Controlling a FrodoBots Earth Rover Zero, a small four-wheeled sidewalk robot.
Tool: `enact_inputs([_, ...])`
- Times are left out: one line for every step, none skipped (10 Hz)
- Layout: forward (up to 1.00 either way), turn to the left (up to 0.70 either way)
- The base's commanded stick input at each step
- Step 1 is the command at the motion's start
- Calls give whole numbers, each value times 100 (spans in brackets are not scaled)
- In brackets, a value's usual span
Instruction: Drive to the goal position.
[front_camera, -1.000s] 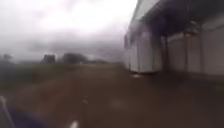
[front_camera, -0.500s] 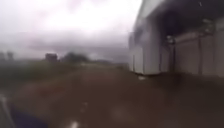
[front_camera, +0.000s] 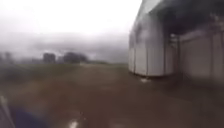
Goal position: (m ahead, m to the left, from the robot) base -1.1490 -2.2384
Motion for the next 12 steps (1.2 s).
enact_inputs([70, 0])
enact_inputs([70, 0])
enact_inputs([70, 0])
enact_inputs([70, 0])
enact_inputs([70, 0])
enact_inputs([70, 0])
enact_inputs([70, 0])
enact_inputs([70, 0])
enact_inputs([70, 0])
enact_inputs([70, 0])
enact_inputs([70, 0])
enact_inputs([70, 0])
